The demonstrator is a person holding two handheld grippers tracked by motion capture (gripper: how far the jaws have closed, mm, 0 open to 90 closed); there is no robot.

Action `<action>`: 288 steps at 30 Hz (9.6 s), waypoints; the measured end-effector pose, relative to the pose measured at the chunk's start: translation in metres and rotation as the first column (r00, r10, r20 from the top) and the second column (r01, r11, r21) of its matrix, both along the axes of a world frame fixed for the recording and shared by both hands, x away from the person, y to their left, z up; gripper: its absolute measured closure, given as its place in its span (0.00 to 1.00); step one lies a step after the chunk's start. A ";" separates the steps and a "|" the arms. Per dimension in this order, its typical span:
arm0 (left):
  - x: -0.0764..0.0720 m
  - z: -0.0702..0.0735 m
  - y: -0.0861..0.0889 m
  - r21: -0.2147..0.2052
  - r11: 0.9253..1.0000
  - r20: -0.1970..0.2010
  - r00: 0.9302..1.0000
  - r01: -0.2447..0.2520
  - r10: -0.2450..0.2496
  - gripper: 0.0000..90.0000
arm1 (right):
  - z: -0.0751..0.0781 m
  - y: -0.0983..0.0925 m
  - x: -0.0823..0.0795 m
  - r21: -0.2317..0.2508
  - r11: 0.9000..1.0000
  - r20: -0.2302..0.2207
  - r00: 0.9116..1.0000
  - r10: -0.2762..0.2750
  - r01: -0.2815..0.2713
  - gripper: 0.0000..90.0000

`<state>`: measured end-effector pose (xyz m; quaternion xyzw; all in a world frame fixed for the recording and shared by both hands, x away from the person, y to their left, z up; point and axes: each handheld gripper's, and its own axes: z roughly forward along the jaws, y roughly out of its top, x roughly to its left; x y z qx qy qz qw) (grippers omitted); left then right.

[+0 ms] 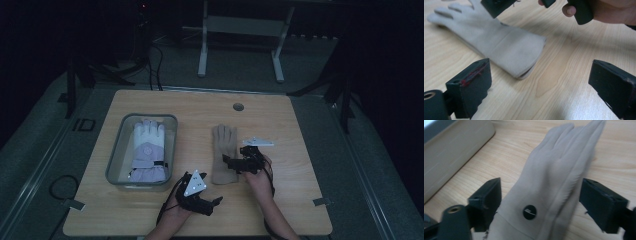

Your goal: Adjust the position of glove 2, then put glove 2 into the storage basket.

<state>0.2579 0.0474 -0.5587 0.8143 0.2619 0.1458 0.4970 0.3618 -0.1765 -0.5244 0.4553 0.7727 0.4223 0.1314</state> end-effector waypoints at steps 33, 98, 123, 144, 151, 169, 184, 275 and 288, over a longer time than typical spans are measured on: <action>0.045 0.016 -0.037 0.112 0.983 -0.038 0.989 0.145 -0.141 0.22 | -0.002 -0.032 0.043 0.016 0.991 -0.036 0.991 0.131 -0.131 0.26; 0.051 0.034 -0.045 0.391 0.911 -0.015 0.991 0.129 -0.134 0.89 | 0.010 0.010 0.056 -0.080 0.985 0.019 0.988 0.152 -0.150 0.81; 0.031 0.100 0.012 0.484 0.868 0.000 0.992 0.108 -0.123 0.89 | 0.074 0.065 0.040 -0.040 0.969 0.101 0.964 0.246 -0.243 0.82; 0.024 0.111 0.072 0.526 0.849 -0.016 0.999 0.047 -0.045 0.89 | 0.086 0.133 0.041 -0.031 0.947 0.115 0.940 0.321 -0.320 0.81; 0.022 0.109 0.095 0.529 0.848 -0.030 1.000 0.021 -0.006 0.89 | 0.086 0.160 0.042 -0.043 0.937 0.113 0.931 0.349 -0.346 0.81; 0.004 0.109 0.152 0.537 0.841 -0.044 0.993 -0.067 0.107 0.89 | 0.082 0.230 0.043 -0.018 0.902 0.085 0.898 0.431 -0.431 0.81; 0.008 0.091 0.155 0.526 0.849 -0.108 0.987 -0.046 0.120 0.89 | 0.051 0.243 0.047 -0.052 0.896 0.019 0.897 0.442 -0.441 0.81; 0.019 0.031 -0.002 0.104 0.968 -0.211 0.956 0.228 -0.202 0.16 | -0.014 0.017 -0.005 -0.213 0.921 0.033 0.940 0.341 -0.327 0.15; 0.022 0.020 -0.003 0.056 0.975 -0.228 0.954 0.214 -0.196 0.16 | -0.028 -0.003 -0.017 -0.283 0.918 0.076 0.947 0.311 -0.279 0.12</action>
